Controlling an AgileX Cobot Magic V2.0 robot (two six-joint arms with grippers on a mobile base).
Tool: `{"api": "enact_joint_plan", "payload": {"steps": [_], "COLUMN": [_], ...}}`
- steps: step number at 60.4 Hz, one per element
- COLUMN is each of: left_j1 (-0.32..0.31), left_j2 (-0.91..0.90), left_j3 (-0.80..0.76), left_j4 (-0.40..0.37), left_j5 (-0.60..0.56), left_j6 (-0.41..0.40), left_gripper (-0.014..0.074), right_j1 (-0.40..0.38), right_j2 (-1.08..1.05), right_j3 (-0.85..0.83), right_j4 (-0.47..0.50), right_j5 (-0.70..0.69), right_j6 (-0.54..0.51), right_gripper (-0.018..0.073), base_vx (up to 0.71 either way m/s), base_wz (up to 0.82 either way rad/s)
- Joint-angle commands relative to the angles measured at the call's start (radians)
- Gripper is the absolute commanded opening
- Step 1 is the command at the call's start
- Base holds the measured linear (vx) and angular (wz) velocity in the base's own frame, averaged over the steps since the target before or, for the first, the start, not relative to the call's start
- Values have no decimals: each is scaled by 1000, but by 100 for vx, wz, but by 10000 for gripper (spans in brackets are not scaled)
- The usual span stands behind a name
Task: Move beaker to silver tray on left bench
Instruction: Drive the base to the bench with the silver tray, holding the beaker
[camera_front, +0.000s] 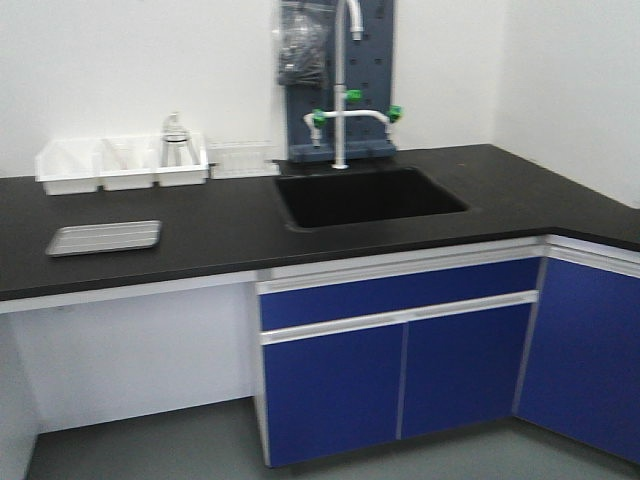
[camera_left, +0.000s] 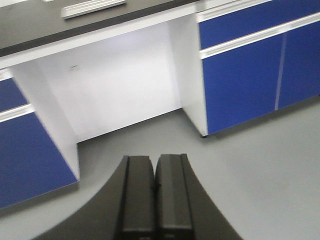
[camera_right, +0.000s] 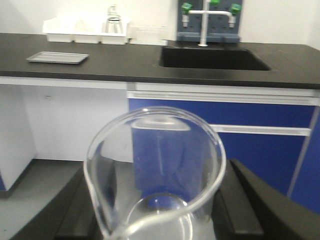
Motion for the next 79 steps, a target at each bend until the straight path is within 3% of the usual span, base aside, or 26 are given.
{"api": "enact_joint_plan", "payload": {"steps": [1,79], "left_j1": [-7,-7], "left_j2": [-7,-7], "left_j3": [20,20], "left_j4": [0,0], "left_j5": [-82,-82], "left_j6": [-2,-2], "left_gripper": [1,1], "right_j1": [-5,-5], "right_j2": [4,4], "right_j3": [-31,-31], "right_j4": [-7,-7], "right_j5": [-76,-72], "right_j6": [-7,-7], "right_gripper": [-11,-11], "base_vx": [7,21], "base_wz": [51,44]}}
